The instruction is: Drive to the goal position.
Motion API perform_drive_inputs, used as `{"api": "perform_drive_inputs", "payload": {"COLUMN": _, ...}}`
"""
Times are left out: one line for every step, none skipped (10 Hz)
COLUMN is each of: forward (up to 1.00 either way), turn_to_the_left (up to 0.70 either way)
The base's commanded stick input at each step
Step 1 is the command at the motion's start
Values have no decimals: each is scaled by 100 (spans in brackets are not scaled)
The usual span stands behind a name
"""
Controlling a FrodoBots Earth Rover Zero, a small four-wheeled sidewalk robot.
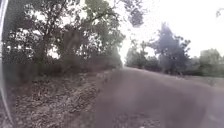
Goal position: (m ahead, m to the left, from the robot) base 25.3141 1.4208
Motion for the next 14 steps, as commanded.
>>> {"api": "perform_drive_inputs", "payload": {"forward": 70, "turn_to_the_left": 1}}
{"api": "perform_drive_inputs", "payload": {"forward": 70, "turn_to_the_left": -2}}
{"api": "perform_drive_inputs", "payload": {"forward": 70, "turn_to_the_left": -10}}
{"api": "perform_drive_inputs", "payload": {"forward": 70, "turn_to_the_left": -17}}
{"api": "perform_drive_inputs", "payload": {"forward": 70, "turn_to_the_left": -25}}
{"api": "perform_drive_inputs", "payload": {"forward": 70, "turn_to_the_left": -32}}
{"api": "perform_drive_inputs", "payload": {"forward": 70, "turn_to_the_left": -30}}
{"api": "perform_drive_inputs", "payload": {"forward": 70, "turn_to_the_left": -22}}
{"api": "perform_drive_inputs", "payload": {"forward": 70, "turn_to_the_left": -14}}
{"api": "perform_drive_inputs", "payload": {"forward": 70, "turn_to_the_left": -6}}
{"api": "perform_drive_inputs", "payload": {"forward": 70, "turn_to_the_left": 1}}
{"api": "perform_drive_inputs", "payload": {"forward": 70, "turn_to_the_left": 1}}
{"api": "perform_drive_inputs", "payload": {"forward": 70, "turn_to_the_left": 1}}
{"api": "perform_drive_inputs", "payload": {"forward": 70, "turn_to_the_left": 1}}
